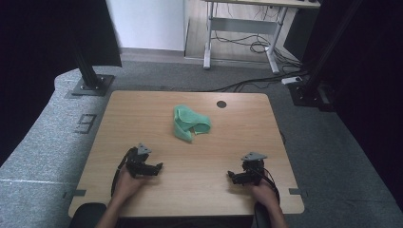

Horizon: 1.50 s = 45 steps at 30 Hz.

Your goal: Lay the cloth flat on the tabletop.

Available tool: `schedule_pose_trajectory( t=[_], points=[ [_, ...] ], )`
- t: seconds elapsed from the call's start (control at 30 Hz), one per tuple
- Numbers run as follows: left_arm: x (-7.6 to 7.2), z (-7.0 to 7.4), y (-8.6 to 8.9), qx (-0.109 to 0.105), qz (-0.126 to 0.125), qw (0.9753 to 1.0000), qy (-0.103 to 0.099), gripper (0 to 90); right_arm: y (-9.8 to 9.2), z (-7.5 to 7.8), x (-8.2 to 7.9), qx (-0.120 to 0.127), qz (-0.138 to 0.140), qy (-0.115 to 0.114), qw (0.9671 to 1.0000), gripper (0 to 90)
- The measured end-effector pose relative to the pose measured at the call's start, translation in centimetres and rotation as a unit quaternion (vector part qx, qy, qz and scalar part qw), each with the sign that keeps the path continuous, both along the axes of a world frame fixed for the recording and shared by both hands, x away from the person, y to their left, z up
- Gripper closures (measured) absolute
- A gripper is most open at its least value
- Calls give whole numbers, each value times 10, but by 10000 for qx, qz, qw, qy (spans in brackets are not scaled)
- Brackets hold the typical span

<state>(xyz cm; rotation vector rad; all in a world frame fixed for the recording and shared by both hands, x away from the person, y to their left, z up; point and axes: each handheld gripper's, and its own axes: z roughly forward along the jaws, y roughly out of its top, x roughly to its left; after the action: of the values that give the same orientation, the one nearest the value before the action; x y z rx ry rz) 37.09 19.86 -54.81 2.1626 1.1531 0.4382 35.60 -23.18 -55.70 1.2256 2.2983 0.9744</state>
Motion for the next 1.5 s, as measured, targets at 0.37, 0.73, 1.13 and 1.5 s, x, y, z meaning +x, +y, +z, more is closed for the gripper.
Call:
schedule_pose_trajectory(
  t=[0.37, 0.73, 1.13, 1.5],
  points=[
    [1, 0, -1, -12, 166, 9999, -21, 78, 0, 0, 0, 1, 1, 0, 10000, 0],
    [2, 0, -1, -16, 136, 9999, -17, 78, 0, 0, 0, 2, 13, 4, 10000, 0],
    [3, 2, -3, -6, -100, 9999, 14, 109, 0, 0, 0, 3, 14, 4, 10000, 0],
    [9, 16, -19, -45, -441, 9990, -37, 194, 0, 0, 0, 2, 14, 5, 10000, 0]
  ],
)
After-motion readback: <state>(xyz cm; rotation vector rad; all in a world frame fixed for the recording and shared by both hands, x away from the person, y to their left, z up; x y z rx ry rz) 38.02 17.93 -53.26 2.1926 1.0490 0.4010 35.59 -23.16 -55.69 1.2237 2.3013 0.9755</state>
